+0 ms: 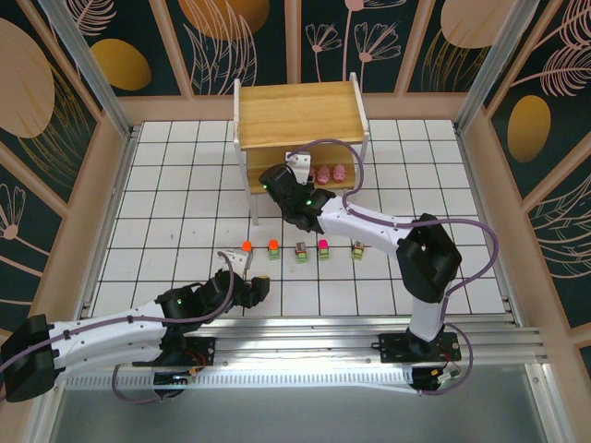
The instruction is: Place and organize the plastic toys onto the shelf
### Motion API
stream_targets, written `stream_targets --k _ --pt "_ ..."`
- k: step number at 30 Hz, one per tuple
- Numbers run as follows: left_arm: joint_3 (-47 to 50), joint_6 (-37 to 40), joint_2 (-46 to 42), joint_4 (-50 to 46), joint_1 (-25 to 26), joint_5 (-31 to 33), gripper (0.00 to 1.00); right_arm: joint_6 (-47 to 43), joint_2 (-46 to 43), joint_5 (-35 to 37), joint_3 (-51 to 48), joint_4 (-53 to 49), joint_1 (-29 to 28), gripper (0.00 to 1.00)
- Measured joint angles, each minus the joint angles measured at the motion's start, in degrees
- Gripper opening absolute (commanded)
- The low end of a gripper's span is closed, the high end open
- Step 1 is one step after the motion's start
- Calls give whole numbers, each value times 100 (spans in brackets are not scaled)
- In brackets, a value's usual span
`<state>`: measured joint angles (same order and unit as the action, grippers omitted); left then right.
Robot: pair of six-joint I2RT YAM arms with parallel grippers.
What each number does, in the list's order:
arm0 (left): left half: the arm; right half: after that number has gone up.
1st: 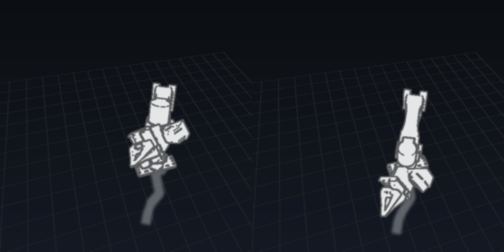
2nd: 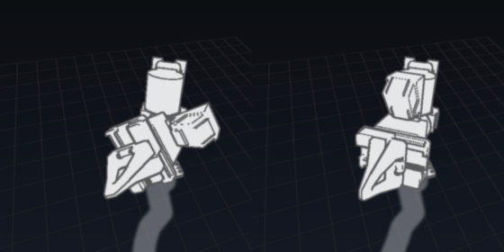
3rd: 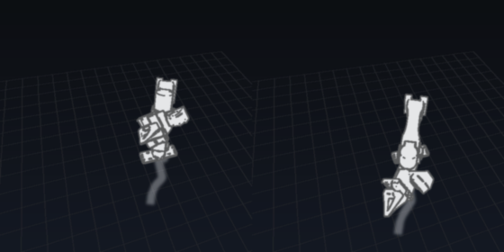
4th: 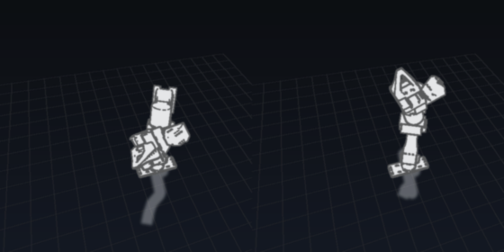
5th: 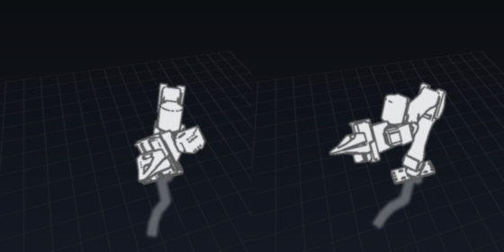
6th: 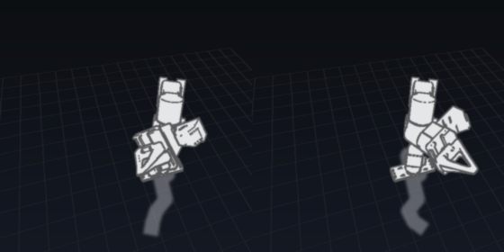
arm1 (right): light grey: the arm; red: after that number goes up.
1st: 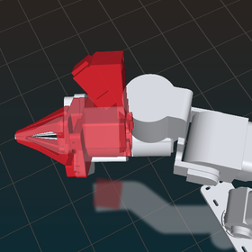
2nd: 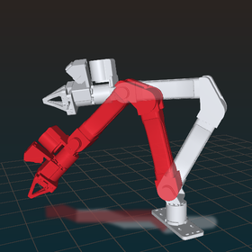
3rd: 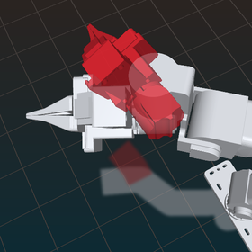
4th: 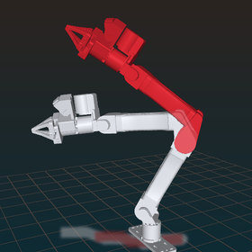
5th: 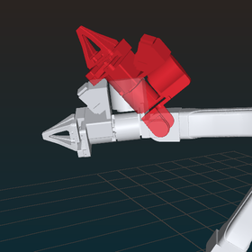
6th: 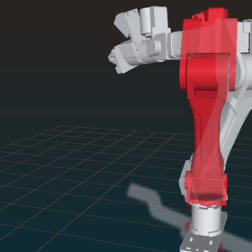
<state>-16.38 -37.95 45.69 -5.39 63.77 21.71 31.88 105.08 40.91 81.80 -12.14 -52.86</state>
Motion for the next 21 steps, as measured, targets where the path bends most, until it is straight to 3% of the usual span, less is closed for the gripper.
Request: stream_targets --k 21 --pt "0 -2 101 0 0 28 70 31 -702 7 -1014 323 -203 44"
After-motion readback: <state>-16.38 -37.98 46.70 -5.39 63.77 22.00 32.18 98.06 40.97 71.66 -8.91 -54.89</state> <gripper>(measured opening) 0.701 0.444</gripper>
